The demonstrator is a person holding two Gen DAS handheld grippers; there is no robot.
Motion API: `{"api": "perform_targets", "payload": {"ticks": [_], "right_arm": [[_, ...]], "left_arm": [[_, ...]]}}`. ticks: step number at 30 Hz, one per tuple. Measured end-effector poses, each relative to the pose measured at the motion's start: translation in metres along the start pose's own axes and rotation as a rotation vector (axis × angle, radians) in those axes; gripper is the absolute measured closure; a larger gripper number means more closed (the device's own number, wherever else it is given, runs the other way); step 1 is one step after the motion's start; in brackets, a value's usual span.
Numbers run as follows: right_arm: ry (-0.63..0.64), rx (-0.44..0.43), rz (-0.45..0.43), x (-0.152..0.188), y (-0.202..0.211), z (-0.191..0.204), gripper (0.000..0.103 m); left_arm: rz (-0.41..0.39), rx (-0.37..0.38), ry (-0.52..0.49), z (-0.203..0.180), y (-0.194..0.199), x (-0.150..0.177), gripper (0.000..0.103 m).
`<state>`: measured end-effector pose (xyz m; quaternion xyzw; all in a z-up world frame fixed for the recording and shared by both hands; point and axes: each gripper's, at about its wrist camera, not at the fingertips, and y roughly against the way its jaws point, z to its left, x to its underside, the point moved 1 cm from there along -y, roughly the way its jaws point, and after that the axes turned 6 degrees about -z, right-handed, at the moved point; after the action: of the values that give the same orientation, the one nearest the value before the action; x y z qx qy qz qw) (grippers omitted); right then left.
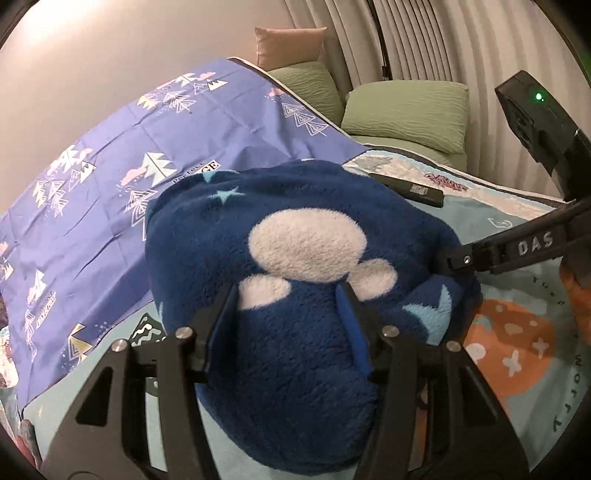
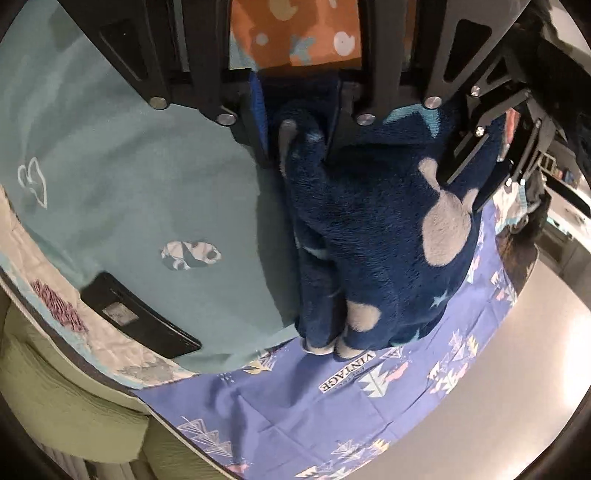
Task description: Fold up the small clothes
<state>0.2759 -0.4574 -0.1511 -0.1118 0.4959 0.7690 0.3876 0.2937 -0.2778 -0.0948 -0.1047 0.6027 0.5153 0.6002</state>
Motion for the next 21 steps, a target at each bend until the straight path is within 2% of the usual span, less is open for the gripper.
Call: {"api": "perform_targets", "payload": {"ticks": [1,4,6,9,11,13,15,17,21], "right_arm": [[-0.007,-0.008,0.004,0.001,0.002,-0.002,0.064],[-0.001,0.0,-0.009,0.003,0.023,0.003,0.064],[0.061,0.029,-0.038,0.01,0.047,0.018,0.064],[0.18,0.075,-0.115,0.028,0.091,0.046,0.064],[0.254,0.112,-0.184,0.045,0.122,0.068,0.064],[0.305,0.136,-0.229,0.06,0.146,0.087,0.064],[0.329,0.155,-0.276,0.077,0.171,0.101,0.06],[0.335,0.167,-0.336,0.093,0.196,0.11,0.049],[0.322,0.187,-0.433,0.121,0.239,0.119,0.042]], "left_arm": [[0.005,0.005,0.005,0.001,0.0,0.0,0.047],[0.012,0.018,0.032,0.004,0.004,-0.002,0.047],[0.01,0.016,0.079,0.014,0.017,-0.006,0.047],[0.006,0.0,0.145,0.022,0.05,-0.012,0.043],[-0.015,-0.026,0.164,0.017,0.081,-0.014,0.03],[-0.029,-0.04,0.171,0.011,0.106,-0.016,0.025],[-0.042,-0.061,0.179,0.002,0.138,-0.018,0.022],[-0.071,-0.086,0.205,-0.002,0.169,-0.02,0.019],[-0.111,-0.128,0.264,-0.005,0.22,-0.019,0.012]]}}
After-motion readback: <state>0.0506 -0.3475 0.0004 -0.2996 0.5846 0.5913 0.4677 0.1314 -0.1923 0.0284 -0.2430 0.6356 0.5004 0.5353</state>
